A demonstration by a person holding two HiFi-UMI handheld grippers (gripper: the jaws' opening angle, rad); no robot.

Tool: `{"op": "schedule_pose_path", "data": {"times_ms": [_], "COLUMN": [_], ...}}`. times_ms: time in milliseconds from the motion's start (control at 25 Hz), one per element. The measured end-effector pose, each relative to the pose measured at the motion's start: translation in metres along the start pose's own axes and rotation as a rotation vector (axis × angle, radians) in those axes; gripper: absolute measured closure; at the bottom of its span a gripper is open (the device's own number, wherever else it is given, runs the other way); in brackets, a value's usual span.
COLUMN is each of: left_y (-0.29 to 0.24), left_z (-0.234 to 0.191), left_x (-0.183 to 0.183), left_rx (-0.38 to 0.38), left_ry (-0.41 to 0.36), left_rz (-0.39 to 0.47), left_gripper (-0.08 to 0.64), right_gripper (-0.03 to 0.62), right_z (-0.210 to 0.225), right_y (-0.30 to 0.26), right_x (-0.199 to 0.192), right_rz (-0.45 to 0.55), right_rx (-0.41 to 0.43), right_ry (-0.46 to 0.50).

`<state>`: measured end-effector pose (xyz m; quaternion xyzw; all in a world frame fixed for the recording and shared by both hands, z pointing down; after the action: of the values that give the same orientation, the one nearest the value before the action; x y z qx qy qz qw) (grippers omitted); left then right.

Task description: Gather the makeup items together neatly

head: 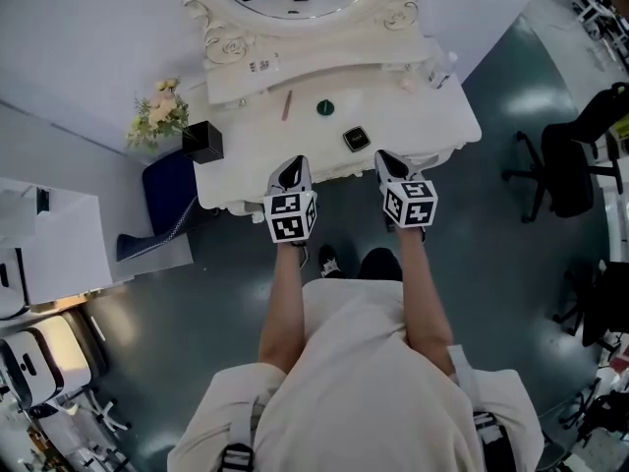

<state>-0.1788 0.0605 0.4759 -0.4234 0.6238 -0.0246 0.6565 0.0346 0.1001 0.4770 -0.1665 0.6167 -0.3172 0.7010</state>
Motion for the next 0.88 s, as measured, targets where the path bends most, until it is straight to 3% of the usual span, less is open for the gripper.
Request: {"op": "schedule_pose_path", "data": {"times_ms": [360,680,880], "left_y": [-0.035,-0.091,-0.123], "left_z": [-0.009,-0.019,-0.020], "left_x": [0.014,0.056,0.068], "left_rx": [-0.012,0.024,0.034], "left_ry": [-0.011,-0.007,0.026], "left_rz": [-0.020,-0.027,-0.045], "left_gripper": [0.545,0.545,0.545], "right_gripper": [0.549,0.549,0.549], "right_z": [0.017,0.057,0.075], "right_y": [-0.027,-0.070,-0.101], "right_x": [0.015,0.073,0.080], "right_rz": [0.002,0.020,-0.024], "right_rx": [0.000,0.051,0.085], "right_ry": [-0.010,0.023,0.025]}}
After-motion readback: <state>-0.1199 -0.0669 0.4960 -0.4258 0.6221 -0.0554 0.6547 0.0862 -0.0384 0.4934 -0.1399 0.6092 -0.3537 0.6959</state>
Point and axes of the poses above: the fingertips, and each gripper's own axes: y backward along the fingers, z to its right, x out of its top, the point moved 5 cm from there along y, backward along the fingers, and after that the axes turned 14 degrees about -z, right-handed, at the moved point
